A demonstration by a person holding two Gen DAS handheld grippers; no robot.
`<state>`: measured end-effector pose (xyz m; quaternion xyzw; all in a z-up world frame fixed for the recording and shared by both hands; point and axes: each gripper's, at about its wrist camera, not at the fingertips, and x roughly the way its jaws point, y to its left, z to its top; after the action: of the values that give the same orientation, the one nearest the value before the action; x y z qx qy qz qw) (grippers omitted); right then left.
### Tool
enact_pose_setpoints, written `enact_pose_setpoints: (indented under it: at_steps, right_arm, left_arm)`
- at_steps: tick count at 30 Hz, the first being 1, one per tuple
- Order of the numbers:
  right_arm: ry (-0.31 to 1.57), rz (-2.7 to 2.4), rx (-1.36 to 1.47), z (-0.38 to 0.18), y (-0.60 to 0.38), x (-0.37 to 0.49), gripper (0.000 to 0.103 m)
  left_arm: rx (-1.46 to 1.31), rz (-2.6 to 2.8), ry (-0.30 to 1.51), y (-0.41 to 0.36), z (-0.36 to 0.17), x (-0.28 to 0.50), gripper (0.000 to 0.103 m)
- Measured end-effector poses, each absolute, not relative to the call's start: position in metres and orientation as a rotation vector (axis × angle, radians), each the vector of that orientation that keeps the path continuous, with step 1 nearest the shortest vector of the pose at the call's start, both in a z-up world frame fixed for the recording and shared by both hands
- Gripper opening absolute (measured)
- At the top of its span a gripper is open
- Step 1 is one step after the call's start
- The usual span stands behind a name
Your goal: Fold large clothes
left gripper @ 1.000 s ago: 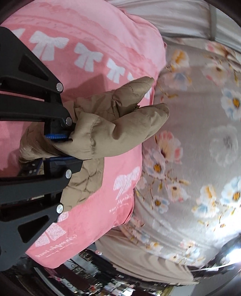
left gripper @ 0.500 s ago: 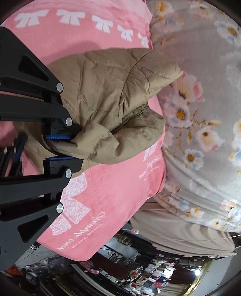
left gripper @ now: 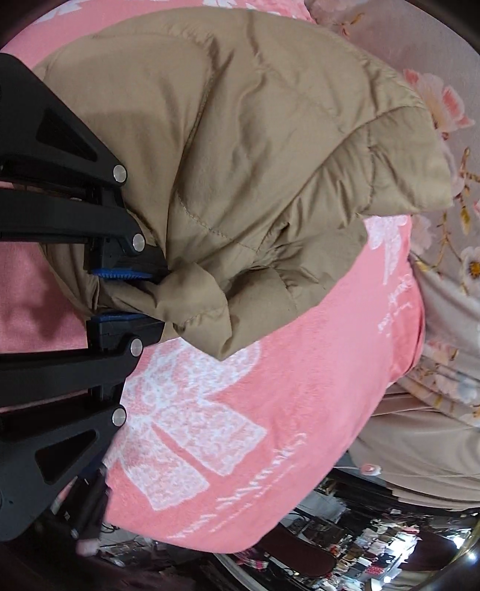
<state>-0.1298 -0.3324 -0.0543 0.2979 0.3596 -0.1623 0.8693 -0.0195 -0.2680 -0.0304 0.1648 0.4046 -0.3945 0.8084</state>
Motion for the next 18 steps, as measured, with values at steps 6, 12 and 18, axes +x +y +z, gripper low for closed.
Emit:
enact_pose_setpoints:
  at_steps: [6, 12, 18]
  right_arm:
    - [0.697, -0.387, 0.609, -0.029, -0.360, -0.141, 0.015]
    - [0.605, -0.370, 0.547, 0.021, -0.362, -0.138, 0.043]
    - [0.528, -0.254, 0.459, 0.082, -0.339, -0.078, 0.057]
  left_arm:
    - [0.311, -0.893, 0.894, -0.256, -0.016, -0.023, 0.028]
    - [0.086, -0.942, 0.803, -0.191, 0.068, -0.011, 0.067]
    - [0.018, -0.580, 0.678, -0.129, 0.114, 0.060, 0.075]
